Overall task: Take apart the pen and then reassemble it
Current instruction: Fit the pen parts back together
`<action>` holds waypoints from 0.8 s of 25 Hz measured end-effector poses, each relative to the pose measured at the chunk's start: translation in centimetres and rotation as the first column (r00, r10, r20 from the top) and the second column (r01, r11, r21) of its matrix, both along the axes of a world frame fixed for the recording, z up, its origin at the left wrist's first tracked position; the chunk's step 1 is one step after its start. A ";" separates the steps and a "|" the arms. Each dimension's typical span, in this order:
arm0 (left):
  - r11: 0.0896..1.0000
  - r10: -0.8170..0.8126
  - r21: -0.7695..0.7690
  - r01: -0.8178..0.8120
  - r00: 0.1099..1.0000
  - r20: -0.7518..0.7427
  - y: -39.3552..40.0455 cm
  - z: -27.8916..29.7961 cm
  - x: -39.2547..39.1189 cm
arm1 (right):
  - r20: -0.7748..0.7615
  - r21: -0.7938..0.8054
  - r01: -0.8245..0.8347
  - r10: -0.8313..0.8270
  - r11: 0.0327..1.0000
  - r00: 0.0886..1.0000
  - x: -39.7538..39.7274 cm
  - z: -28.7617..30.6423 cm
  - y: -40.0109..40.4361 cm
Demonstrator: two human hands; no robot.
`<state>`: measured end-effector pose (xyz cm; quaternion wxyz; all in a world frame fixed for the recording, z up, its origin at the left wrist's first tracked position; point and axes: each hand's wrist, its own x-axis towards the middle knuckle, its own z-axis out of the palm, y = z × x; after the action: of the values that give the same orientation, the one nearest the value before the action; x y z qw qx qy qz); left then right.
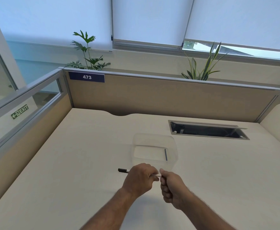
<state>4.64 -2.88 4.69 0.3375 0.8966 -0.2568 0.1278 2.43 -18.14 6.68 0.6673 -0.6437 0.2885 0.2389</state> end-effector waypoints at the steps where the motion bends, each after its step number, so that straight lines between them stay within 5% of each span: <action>1: 1.000 0.002 -0.023 -0.002 1.000 -0.005 0.0 0.0 -0.1 | -0.005 0.002 -0.014 0.014 1.000 1.000 0.2 0.0 -0.2; 7: 0.992 0.054 -0.122 -0.039 0.991 0.119 -0.1 -0.1 -0.9 | -0.048 0.118 0.020 -0.015 0.993 0.999 0.7 -1.4 -1.5; 13: 0.974 -0.157 -0.109 0.200 0.934 0.320 -0.8 -1.6 -2.2 | -0.034 0.324 -0.001 0.012 0.946 0.999 0.7 -2.7 -1.1; 20: 0.965 -0.211 -0.059 0.257 0.887 0.412 -1.0 -2.5 -2.5 | 0.088 0.316 -0.145 0.123 0.938 0.988 0.8 -2.8 -0.9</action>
<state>2.13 -3.85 2.22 0.3399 0.7933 -0.4192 0.2818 3.25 -19.03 3.89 0.7547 -0.5523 0.1788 0.3058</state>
